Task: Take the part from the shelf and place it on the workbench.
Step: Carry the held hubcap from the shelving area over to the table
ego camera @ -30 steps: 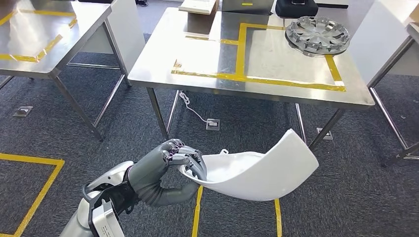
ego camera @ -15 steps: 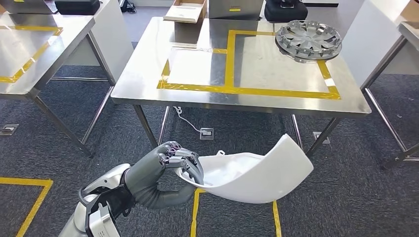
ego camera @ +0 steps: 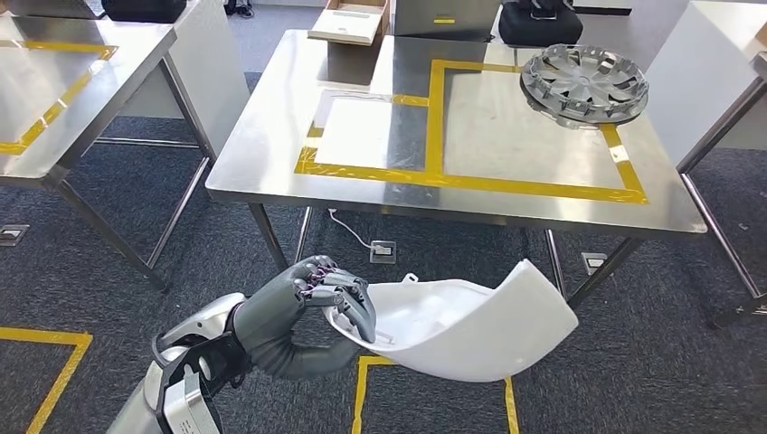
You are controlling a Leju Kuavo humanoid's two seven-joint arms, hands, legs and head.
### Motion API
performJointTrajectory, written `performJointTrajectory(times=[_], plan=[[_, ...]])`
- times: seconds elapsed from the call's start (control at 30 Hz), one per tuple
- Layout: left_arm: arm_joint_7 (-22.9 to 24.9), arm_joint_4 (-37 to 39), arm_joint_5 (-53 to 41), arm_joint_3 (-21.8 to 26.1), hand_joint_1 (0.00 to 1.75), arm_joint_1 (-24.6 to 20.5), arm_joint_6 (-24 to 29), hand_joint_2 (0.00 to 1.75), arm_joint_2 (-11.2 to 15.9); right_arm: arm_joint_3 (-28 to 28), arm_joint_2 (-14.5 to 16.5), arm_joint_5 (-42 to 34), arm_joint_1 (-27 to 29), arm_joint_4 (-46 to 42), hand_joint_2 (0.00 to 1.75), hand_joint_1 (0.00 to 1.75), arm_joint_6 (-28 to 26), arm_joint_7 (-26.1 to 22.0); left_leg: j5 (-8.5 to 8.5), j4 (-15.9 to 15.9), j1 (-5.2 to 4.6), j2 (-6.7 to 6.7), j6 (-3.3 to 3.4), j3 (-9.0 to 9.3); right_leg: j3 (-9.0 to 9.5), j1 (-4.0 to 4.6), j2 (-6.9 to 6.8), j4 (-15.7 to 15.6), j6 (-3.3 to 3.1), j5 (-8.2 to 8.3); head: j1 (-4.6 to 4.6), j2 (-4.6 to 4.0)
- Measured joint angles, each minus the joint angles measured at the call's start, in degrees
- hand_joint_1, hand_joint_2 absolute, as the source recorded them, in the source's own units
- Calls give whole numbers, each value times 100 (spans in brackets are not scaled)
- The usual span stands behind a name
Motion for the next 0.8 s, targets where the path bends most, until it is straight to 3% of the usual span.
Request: performJointTrajectory(times=[0.1,0.17,0.27,0.3,0.33,0.37,0.47,0.53,0.63,0.7,0.8], plan=[[0,0,-5,-4,175,-7,16,175,1,-6,2,8,-8,-1,0,0,1,-9,-15,-38,-11,17,-100,21,31,5,14,-110,-103,7,0,0],[3,-7,-7,-6,175,-22,28,175,4,-8,8,32,-6,-1,0,0,5,-12,-144,134,-16,19,-157,-30,95,-36,30,-166,-173,25,-16,0],[6,-11,-5,-7,175,-38,58,175,28,-8,11,82,-10,-1,0,0,15,-16,-609,1127,-2,13,-215,-504,148,-52,51,-186,-232,11,-61,0],[5,-11,-4,-7,175,-32,69,175,41,-8,11,93,-8,-1,0,0,16,-17,-685,1416,4,13,-228,-664,156,-51,61,-184,-237,2,-67,0],[4,-12,-3,-7,175,-25,79,175,52,-8,11,101,-6,-1,0,0,18,-18,-653,1515,8,13,-235,-737,167,-52,72,-183,-236,-9,-69,0],[1,-15,-3,-6,175,-19,89,175,61,-8,12,104,-5,-1,0,0,20,-21,-511,1386,14,13,-236,-696,184,-53,86,-181,-229,-21,-73,0],[-14,-42,-4,-6,175,-8,110,175,76,-8,21,105,-15,-1,0,0,23,-27,20,296,29,-13,-203,-187,233,-47,133,-153,-161,-83,-83,0],[2,-59,-14,-6,175,4,112,175,82,-8,24,105,-20,-1,0,0,23,-26,74,-39,18,-37,-151,-33,228,-33,151,-145,-92,-104,-80,0],[80,-93,-74,-8,175,14,110,175,58,-8,27,111,-21,-1,0,0,24,-22,82,-87,15,-29,-40,-16,225,-39,140,-123,8,-144,-72,0],[138,-132,-120,-8,175,11,107,175,8,-8,30,126,-29,-1,0,0,24,-18,88,-115,35,-7,27,4,63,-48,112,246,70,-364,-51,0],[195,-152,-145,-8,175,14,86,175,-35,-8,32,144,-29,-1,0,0,23,-5,74,-116,30,22,62,5,-505,-56,95,1329,122,-816,-21,0]])
